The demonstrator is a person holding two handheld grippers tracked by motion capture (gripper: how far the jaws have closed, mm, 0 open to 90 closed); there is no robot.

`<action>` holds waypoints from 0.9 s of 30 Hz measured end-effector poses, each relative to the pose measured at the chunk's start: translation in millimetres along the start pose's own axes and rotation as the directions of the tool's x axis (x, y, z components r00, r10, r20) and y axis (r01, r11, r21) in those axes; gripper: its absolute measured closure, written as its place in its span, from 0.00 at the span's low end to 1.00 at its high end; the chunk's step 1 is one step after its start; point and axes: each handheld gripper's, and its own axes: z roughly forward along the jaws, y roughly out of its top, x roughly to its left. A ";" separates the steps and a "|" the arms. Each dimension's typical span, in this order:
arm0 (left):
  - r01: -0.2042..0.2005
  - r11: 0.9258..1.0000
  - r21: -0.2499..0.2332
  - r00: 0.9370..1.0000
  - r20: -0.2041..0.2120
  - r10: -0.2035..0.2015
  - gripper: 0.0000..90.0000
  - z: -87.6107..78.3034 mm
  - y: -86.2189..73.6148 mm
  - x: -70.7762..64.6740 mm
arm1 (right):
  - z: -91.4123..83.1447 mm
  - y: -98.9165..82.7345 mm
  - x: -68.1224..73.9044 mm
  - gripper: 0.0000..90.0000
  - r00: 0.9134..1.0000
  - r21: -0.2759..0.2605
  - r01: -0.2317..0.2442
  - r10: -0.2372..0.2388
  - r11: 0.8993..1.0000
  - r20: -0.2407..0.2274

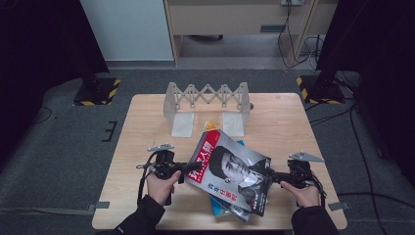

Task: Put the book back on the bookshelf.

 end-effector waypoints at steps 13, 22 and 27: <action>-0.033 0.999 -0.041 0.999 0.030 0.034 0.96 -0.2 16.6 -17.6 | 2.8 -6.6 -26.6 0.05 0.992 0.068 0.046 -0.054 0.997 0.116; -0.001 0.998 -0.067 0.995 0.096 0.008 0.96 2.0 26.0 -29.7 | 7.0 -12.8 -36.0 0.06 0.986 0.120 0.060 -0.077 0.991 0.148; 0.002 0.996 -0.089 0.988 0.153 0.011 0.96 6.7 33.7 -40.4 | 9.8 -16.6 -38.6 0.06 0.985 0.155 0.067 -0.090 0.986 0.149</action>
